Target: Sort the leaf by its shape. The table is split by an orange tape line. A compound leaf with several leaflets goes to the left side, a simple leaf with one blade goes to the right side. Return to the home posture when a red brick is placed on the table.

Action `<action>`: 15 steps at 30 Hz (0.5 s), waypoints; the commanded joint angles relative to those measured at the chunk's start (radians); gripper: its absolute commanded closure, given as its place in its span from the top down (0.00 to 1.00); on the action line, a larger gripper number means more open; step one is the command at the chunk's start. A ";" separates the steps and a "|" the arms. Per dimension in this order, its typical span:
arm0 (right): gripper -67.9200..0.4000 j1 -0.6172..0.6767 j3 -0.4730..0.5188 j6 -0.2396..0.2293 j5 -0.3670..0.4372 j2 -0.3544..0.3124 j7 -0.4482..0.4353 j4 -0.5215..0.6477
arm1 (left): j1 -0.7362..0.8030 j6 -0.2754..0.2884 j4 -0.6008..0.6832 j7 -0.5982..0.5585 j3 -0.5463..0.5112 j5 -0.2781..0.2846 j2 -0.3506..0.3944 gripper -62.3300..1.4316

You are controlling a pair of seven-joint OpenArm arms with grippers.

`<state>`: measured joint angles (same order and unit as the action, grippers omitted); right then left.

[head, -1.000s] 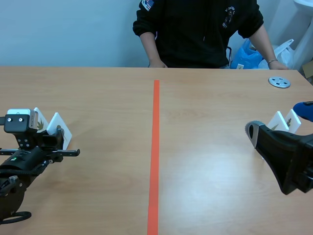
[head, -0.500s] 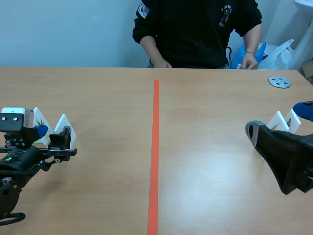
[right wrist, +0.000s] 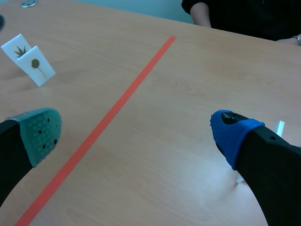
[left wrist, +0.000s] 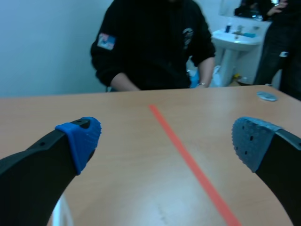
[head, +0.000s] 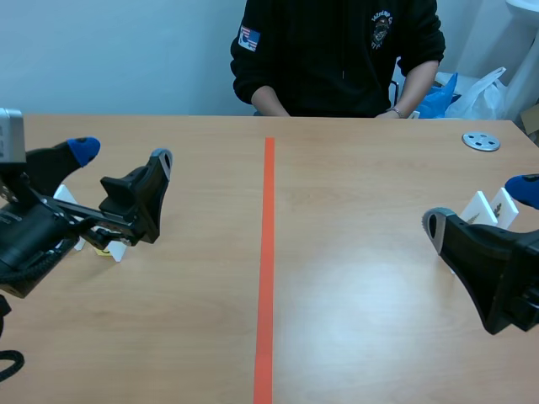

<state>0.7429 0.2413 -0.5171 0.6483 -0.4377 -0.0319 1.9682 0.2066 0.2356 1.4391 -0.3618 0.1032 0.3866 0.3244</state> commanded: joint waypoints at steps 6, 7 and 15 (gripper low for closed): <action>1.00 -0.011 0.008 0.000 0.014 0.000 -0.019 0.003 | 0.161 0.084 0.256 0.108 -0.055 0.004 0.020 1.00; 1.00 -0.011 0.008 0.000 0.014 0.000 -0.018 0.003 | 0.190 0.094 0.290 0.118 -0.058 0.007 0.024 1.00; 1.00 -0.011 0.022 -0.008 0.015 0.000 -0.018 0.004 | 0.407 0.127 0.472 0.208 -0.083 0.044 0.045 1.00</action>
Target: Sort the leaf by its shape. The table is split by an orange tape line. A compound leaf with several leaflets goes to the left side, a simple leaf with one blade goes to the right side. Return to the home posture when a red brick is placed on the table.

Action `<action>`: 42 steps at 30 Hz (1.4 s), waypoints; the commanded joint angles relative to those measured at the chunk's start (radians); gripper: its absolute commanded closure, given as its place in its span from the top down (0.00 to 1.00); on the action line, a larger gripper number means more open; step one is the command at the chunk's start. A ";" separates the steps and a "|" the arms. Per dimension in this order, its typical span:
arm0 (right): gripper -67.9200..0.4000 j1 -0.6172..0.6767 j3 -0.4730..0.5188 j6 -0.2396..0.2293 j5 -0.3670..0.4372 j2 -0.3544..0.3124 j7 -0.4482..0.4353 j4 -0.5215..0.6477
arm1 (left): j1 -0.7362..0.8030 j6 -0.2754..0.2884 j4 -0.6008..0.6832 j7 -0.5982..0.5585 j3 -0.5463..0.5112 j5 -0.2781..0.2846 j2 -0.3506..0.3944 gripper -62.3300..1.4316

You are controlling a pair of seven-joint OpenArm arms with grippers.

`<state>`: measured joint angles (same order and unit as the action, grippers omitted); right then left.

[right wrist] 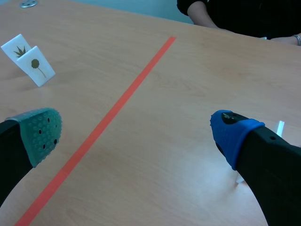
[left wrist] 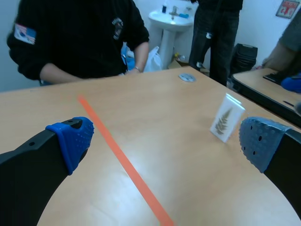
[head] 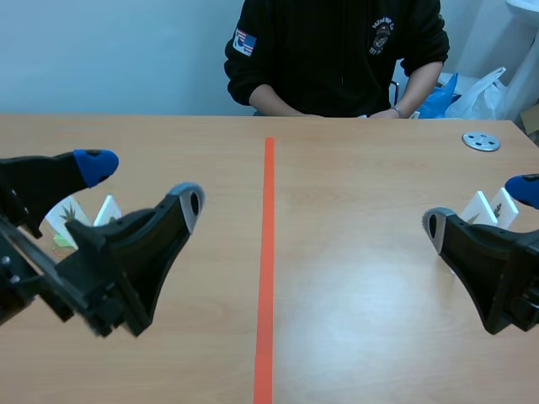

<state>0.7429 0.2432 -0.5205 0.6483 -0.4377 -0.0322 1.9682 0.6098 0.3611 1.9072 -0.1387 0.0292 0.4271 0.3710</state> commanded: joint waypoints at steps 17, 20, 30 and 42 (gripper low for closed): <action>1.00 -0.006 0.056 -0.049 0.018 0.000 -0.007 0.011 | 0.121 -0.007 0.066 0.045 -0.060 0.003 -0.002 1.00; 1.00 -0.006 0.056 -0.049 0.018 0.000 -0.007 0.011 | 0.121 -0.006 0.065 0.045 -0.060 0.003 -0.002 1.00; 1.00 -0.006 0.056 -0.049 0.018 0.000 -0.007 0.011 | 0.121 -0.006 0.065 0.049 -0.060 0.003 -0.002 1.00; 1.00 -0.006 0.056 -0.049 0.018 0.000 -0.006 0.011 | 0.121 -0.006 0.065 0.077 -0.060 -0.004 -0.002 1.00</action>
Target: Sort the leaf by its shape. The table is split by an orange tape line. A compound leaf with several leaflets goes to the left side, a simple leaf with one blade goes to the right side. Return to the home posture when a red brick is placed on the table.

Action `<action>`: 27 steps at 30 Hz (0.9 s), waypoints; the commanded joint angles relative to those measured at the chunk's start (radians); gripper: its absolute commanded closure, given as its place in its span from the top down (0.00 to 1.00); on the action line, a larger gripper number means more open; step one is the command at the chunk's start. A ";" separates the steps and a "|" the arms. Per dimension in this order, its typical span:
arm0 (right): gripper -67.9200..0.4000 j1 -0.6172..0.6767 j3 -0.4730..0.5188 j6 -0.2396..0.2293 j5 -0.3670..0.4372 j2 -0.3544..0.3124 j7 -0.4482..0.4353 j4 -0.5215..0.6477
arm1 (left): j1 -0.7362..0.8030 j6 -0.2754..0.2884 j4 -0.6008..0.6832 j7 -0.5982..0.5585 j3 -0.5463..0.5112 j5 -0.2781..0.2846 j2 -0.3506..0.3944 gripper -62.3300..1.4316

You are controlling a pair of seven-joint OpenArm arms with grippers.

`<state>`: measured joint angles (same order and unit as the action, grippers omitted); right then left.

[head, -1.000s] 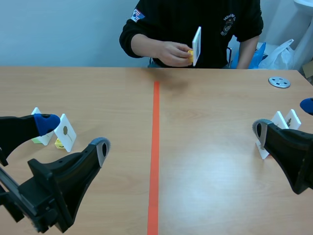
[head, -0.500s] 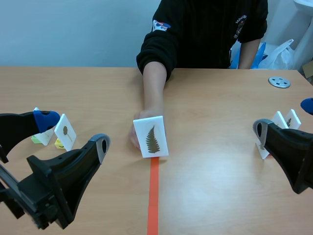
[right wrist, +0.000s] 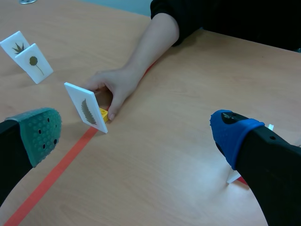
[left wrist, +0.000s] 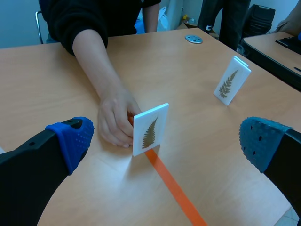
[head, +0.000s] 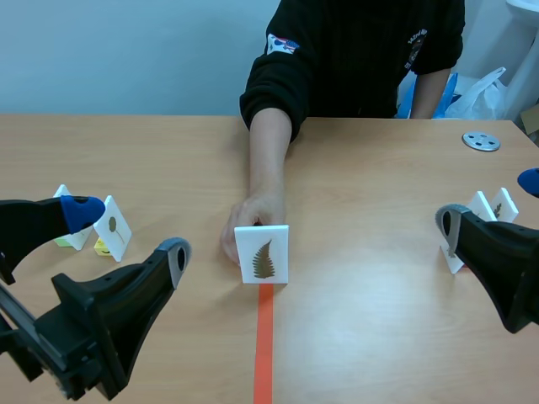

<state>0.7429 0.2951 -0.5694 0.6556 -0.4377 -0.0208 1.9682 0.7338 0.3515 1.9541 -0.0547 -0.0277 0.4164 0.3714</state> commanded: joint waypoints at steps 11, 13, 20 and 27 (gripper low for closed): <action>1.00 -0.006 0.004 0.000 0.003 0.000 0.007 0.011 | -0.003 0.003 0.018 0.000 -0.003 0.007 -0.002 1.00; 1.00 -0.009 0.003 0.000 0.003 0.000 0.010 0.011 | -0.003 0.003 0.018 0.000 -0.003 0.007 -0.002 1.00; 1.00 -0.042 0.001 0.000 -0.037 -0.001 0.019 -0.001 | -0.003 0.003 0.018 0.000 -0.003 0.008 -0.002 1.00; 1.00 -0.153 -0.101 0.000 -0.097 -0.003 0.019 -0.087 | -0.003 0.003 0.018 0.000 -0.003 0.010 -0.002 1.00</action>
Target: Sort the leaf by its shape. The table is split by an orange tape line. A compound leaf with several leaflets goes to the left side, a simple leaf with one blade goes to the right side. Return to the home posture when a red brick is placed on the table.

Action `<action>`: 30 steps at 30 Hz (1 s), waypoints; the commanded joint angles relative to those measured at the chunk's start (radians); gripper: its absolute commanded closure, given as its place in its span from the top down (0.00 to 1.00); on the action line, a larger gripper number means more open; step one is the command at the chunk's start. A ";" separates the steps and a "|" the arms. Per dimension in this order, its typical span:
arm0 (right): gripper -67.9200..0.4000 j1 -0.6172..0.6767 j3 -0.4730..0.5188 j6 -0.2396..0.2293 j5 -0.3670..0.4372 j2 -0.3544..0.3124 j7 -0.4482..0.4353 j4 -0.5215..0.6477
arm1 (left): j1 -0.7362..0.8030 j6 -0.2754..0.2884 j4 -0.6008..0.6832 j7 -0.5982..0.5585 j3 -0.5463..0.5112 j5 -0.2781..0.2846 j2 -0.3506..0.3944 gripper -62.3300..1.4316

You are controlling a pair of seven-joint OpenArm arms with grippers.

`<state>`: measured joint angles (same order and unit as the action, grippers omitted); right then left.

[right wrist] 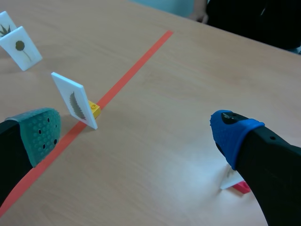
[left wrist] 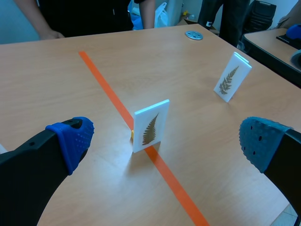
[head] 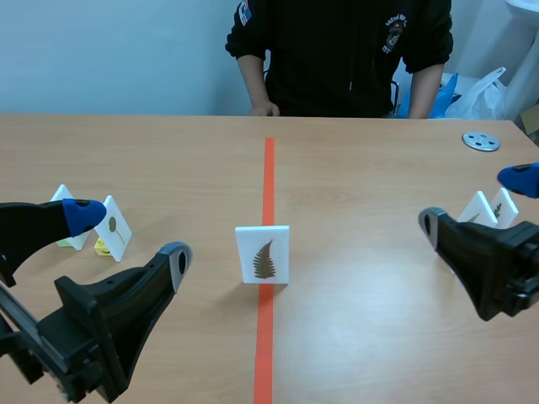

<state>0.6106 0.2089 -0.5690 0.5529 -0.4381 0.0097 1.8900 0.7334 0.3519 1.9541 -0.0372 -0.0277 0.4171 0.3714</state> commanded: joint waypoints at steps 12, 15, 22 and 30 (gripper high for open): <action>1.00 -0.316 -0.369 0.033 -0.225 0.018 -0.069 -0.305 | -0.003 0.003 0.018 -0.018 -0.003 0.009 -0.003 1.00; 1.00 -0.396 -0.442 0.043 -0.273 0.053 -0.101 -0.408 | -0.003 0.003 0.018 -0.018 -0.003 0.009 -0.003 1.00; 1.00 -0.563 -0.579 0.072 -0.381 0.162 -0.167 -0.639 | -0.003 0.002 0.018 -0.018 -0.003 0.009 -0.003 1.00; 1.00 -0.694 -0.702 0.164 -0.475 0.263 -0.212 -0.811 | -0.003 0.002 0.018 -0.018 -0.003 0.009 -0.005 1.00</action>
<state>-0.0601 -0.4980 -0.4072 0.0715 -0.1795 -0.1833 1.0595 0.7338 0.3519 1.9541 -0.0372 -0.0277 0.4171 0.3714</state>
